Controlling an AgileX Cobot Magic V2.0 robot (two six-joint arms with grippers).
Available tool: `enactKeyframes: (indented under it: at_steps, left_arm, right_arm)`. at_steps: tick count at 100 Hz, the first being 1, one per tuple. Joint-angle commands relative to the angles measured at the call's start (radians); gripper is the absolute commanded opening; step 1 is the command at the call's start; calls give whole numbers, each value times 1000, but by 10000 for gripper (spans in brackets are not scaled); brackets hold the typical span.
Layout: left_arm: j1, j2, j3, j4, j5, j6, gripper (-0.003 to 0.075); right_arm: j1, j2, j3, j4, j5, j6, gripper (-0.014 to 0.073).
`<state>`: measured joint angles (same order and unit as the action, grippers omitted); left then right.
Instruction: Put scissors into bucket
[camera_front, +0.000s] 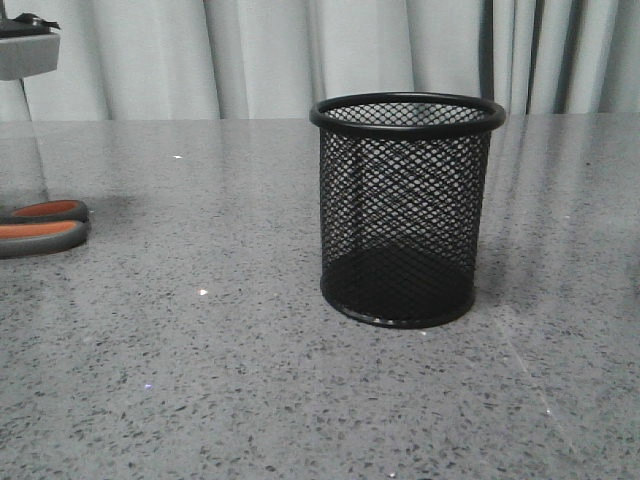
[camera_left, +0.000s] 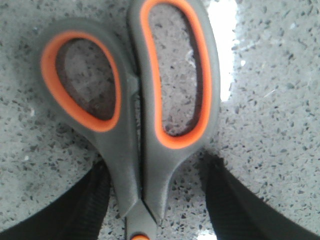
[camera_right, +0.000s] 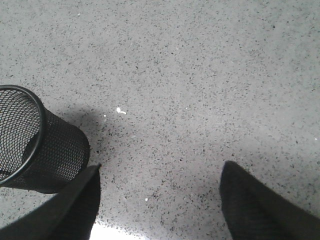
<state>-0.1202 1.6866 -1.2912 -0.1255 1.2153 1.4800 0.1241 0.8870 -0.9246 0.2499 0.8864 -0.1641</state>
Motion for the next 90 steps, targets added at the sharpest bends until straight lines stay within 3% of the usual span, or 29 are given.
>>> enactKeyframes:
  at_steps: [1,38,71,90]
  left_arm:
    - [-7,-27,-29,-34,19,1,390]
    - [-7,-6,-29,-38,15,1,375]
    - [-7,-6,-29,-84,15,1,185]
    - [-7,-6,-29,-84,23,1,134]
  right_arm:
    - [0,-2,-36,11,-60,-9,457]
    - [0,-2,-36,11,-56,-9,457]
    - [0,-2,-36,11,-56,-9,457]
    - [0,-2,-36,11,-56,-9,457]
